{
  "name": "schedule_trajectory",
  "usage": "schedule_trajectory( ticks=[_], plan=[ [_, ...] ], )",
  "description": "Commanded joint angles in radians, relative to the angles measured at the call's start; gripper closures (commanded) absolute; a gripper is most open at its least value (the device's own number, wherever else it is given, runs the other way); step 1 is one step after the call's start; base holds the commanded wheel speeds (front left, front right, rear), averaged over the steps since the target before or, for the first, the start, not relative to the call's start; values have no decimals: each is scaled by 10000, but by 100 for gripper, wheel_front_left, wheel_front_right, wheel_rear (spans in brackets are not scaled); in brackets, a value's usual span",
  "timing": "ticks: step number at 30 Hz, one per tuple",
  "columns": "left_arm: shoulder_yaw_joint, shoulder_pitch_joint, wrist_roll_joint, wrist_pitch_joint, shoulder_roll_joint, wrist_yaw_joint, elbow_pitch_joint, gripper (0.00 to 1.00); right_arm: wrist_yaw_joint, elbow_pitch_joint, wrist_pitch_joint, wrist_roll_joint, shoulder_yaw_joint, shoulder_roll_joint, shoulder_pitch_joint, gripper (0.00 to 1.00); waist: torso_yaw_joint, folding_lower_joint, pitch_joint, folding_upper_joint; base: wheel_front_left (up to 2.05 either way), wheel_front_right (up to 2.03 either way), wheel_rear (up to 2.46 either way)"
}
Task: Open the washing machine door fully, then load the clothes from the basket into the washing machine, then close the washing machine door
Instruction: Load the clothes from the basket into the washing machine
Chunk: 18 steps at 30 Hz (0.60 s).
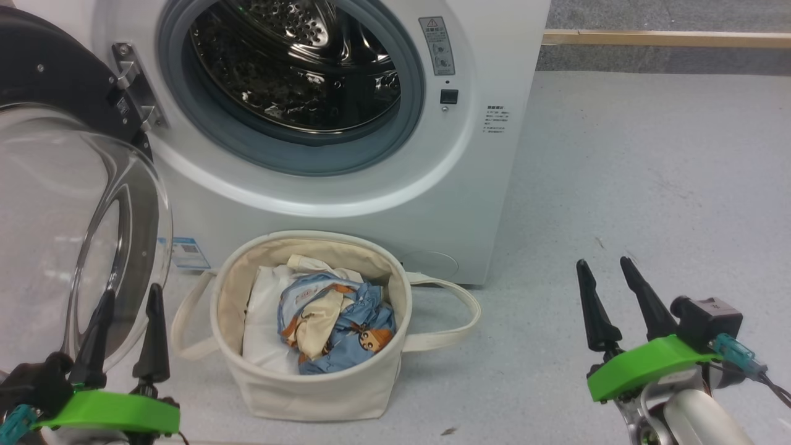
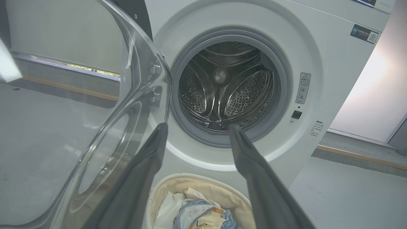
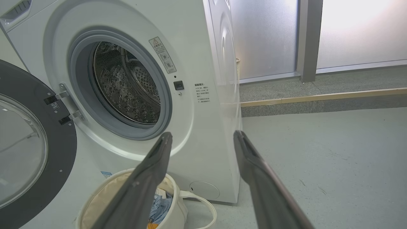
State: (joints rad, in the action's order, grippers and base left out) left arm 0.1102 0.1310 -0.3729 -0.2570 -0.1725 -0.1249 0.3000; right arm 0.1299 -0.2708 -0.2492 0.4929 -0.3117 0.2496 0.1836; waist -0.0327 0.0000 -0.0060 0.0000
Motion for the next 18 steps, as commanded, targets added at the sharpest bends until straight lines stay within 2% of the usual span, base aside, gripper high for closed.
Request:
schedule_trajectory(
  ticks=[1, 18],
  plan=[
    [352, 334, 60, -48, -296, -57, -254, 0, 8, 280, -126, -41, -121, 118, 382, 0, 16, 0, -9, 0, 0, 0, 0],
    [372, 368, 113, -48, -366, -57, -103, 0, 8, 212, -126, -3, -203, 134, 328, 0, 223, 0, -37, 0, 25, -20, -6]
  ],
)
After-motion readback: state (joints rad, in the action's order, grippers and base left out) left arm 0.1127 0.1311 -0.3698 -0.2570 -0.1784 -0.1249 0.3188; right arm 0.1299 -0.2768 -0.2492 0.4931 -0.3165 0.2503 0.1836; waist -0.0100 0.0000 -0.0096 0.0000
